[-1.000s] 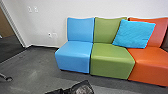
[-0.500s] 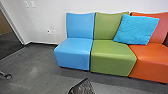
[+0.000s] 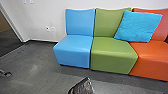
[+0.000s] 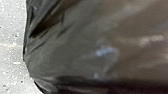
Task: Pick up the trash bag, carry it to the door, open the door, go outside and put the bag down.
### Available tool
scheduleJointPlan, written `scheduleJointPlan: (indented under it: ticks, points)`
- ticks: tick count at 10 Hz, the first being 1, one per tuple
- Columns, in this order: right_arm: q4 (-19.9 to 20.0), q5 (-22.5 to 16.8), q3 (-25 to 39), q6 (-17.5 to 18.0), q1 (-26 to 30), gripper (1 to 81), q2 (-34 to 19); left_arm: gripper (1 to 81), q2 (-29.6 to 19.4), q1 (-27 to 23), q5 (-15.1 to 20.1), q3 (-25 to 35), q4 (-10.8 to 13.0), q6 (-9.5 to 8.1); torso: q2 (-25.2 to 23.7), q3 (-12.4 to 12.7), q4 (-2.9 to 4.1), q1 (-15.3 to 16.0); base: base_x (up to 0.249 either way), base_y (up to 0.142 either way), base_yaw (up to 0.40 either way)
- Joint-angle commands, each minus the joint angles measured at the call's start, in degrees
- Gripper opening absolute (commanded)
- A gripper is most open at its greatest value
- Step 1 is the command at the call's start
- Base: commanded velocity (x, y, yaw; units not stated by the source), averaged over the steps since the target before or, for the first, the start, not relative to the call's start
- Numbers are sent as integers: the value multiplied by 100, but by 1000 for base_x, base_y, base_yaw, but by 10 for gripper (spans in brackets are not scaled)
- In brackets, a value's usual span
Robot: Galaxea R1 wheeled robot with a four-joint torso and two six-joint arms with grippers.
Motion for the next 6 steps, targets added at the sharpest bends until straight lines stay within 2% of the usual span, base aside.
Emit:
scheduleJointPlan:
  ticks: [1, 3, 6]
  points:
    - [169, -319, 121, -1, 496, 811, -262, 811, -26, -579, 223, -106, 43, 12, 0, 44, 0, 0, 0, 0, 0]
    - [160, -319, 138, -1, 496, 811, -253, 811, 53, -552, 161, -352, 61, 12, 0, -65, 0, 4, 0, 0, 0]
    - [160, -319, 147, -1, 496, 811, -209, 811, 44, -535, 161, -440, 61, 21, -2, -54, 0, 4, 0, 0, 0]
